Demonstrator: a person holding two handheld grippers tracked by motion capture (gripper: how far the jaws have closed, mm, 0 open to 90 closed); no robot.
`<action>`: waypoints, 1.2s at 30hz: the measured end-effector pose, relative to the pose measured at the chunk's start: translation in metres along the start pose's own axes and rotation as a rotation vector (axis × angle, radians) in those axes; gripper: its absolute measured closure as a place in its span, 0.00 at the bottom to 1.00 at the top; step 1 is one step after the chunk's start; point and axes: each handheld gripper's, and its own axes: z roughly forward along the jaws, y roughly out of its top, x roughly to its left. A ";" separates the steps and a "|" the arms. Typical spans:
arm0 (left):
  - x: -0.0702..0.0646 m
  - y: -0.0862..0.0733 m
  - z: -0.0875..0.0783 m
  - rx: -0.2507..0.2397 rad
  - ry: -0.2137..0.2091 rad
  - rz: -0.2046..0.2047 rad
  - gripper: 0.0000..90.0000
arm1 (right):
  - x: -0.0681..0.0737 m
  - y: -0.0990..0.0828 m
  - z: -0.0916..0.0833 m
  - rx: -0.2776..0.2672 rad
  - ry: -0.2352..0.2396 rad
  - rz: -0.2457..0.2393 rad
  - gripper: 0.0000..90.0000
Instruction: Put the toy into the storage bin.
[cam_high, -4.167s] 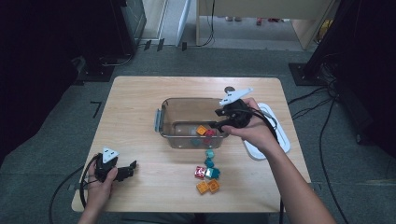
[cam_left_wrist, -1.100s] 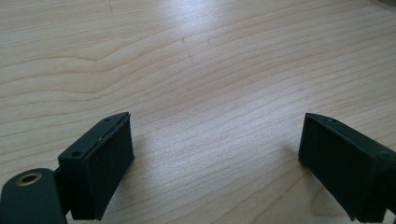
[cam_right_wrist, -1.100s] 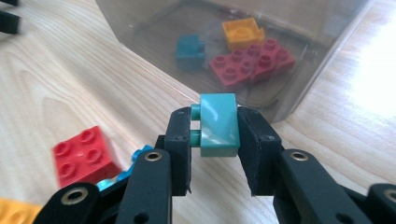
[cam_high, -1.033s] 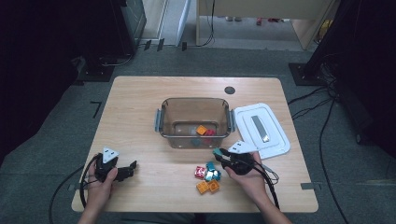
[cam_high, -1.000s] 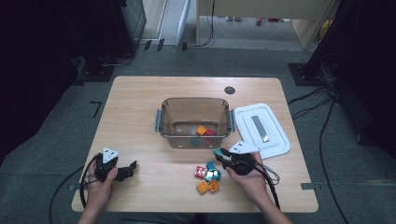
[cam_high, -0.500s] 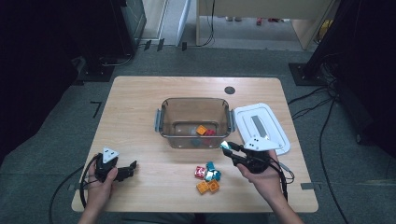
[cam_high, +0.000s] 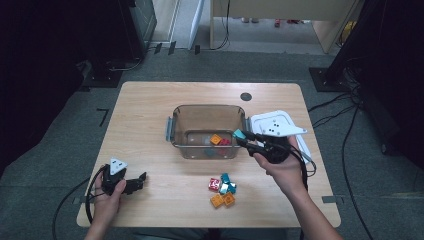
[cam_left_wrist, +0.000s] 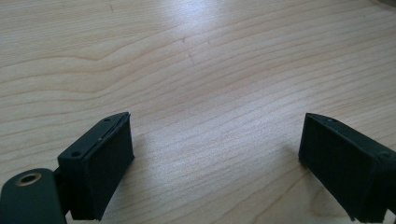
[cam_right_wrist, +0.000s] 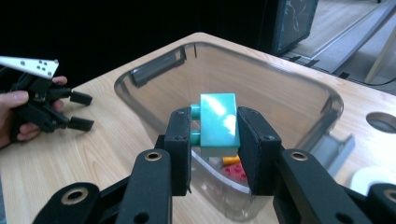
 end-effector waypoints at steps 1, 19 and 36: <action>0.000 0.000 0.000 0.000 0.000 0.001 0.11 | -0.001 0.005 0.002 -0.002 -0.003 -0.002 0.75; 0.001 0.001 0.001 0.002 -0.004 0.008 0.10 | -0.025 0.038 0.076 0.191 0.018 -0.015 0.75; 0.001 0.001 0.001 0.002 -0.003 0.006 0.10 | -0.033 0.042 0.122 0.485 -0.007 -0.008 0.75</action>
